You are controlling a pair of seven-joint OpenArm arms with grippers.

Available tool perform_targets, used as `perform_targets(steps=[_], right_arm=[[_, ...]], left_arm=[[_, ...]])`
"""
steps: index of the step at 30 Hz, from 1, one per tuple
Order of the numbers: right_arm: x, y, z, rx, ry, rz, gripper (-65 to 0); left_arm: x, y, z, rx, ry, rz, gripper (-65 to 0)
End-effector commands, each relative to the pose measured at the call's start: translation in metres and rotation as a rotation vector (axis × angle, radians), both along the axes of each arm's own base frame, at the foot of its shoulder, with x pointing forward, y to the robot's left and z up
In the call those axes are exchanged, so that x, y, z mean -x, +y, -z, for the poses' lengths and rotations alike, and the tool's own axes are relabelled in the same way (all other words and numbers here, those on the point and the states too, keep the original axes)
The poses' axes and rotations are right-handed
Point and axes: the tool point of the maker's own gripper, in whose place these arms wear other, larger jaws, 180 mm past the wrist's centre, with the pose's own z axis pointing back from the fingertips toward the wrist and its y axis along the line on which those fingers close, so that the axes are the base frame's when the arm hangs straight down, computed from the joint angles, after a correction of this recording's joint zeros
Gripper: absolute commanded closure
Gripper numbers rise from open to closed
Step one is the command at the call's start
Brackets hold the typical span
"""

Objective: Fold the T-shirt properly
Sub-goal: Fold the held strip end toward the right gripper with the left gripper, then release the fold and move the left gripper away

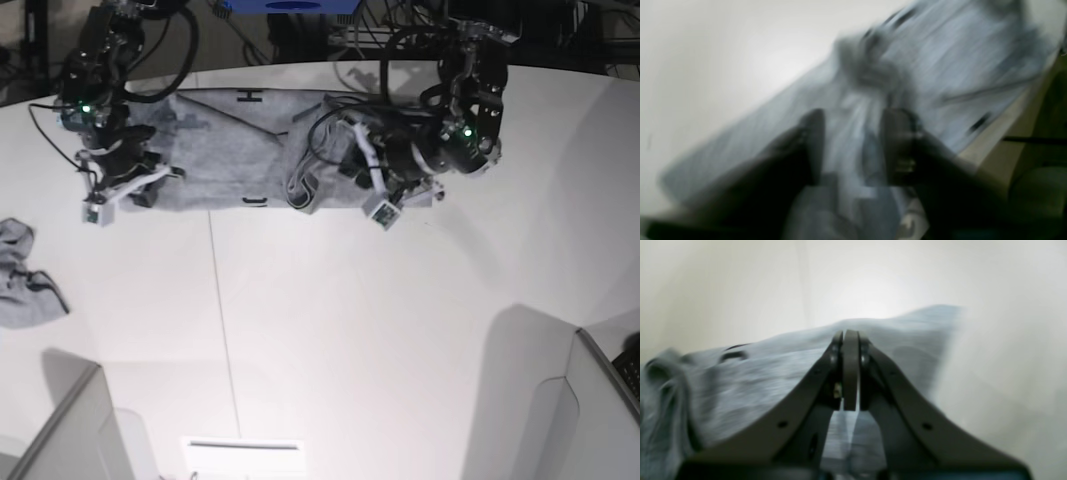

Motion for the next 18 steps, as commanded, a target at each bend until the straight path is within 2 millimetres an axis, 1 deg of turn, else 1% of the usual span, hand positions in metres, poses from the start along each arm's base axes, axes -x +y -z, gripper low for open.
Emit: perform_targets(steps=[1, 3, 4, 5, 6, 7, 8, 9, 10, 12, 15, 17, 18], right_arm=[[-0.008, -0.008, -0.014, 0.014, -0.055, 0.012, 0.0], [-0.006, -0.016, -0.013, 0.017, -0.035, 0.034, 0.0], [-0.007, -0.021, -0.014, 0.016, -0.021, 0.042, -2.0], [-0.006, -0.028, -0.014, 0.015, -0.001, 0.061, -10.7], [-0.005, -0.032, -0.014, 0.007, 0.015, 0.075, -18.0], [-0.005, -0.034, -0.016, -0.018, 0.019, 0.087, -24.2], [-0.004, -0.036, -0.017, -0.058, 0.024, 0.105, -29.3], [-0.001, -0.038, -0.019, -0.106, 0.028, 0.12, -32.3], [0.002, -0.04, -0.021, -0.163, 0.03, 0.132, -34.1], [0.007, -0.041, -0.027, -0.24, 0.036, 0.12, -35.3], [0.014, -0.033, -0.03, -0.339, 0.08, 0.053, -35.4], [0.018, -0.03, -0.026, -0.406, 0.111, 0.029, -35.4], [0.019, -0.033, -0.023, -0.43, 0.122, 0.027, -35.4]], left_arm=[[-0.005, 0.0, -0.005, 0.002, -0.027, -0.009, 0.0], [-0.006, 0.017, 0.008, -0.077, -0.004, -0.063, 0.0], [-0.008, 0.026, 0.016, -0.122, 0.007, -0.086, 0.0], [-0.008, 0.034, 0.027, -0.167, 0.026, -0.097, 0.0], [-0.006, 0.04, 0.034, -0.198, 0.042, -0.101, 0.0], [-0.009, 0.043, 0.038, -0.222, 0.042, -0.098, 0.0], [-0.009, 0.047, 0.042, -0.243, 0.05, -0.098, 0.0], [-0.009, 0.051, 0.046, -0.26, 0.058, -0.102, 0.0], [-0.008, 0.056, 0.05, -0.278, 0.068, -0.104, 0.0], [-0.011, 0.061, 0.055, -0.292, 0.06, -0.112, 0.0], [-0.017, 0.08, 0.062, -0.327, 0.021, -0.12, 0.0], [-0.016, 0.093, 0.071, -0.355, 0.033, -0.125, 0.0], [-0.015, 0.102, 0.074, -0.367, 0.046, -0.135, 0.0]])
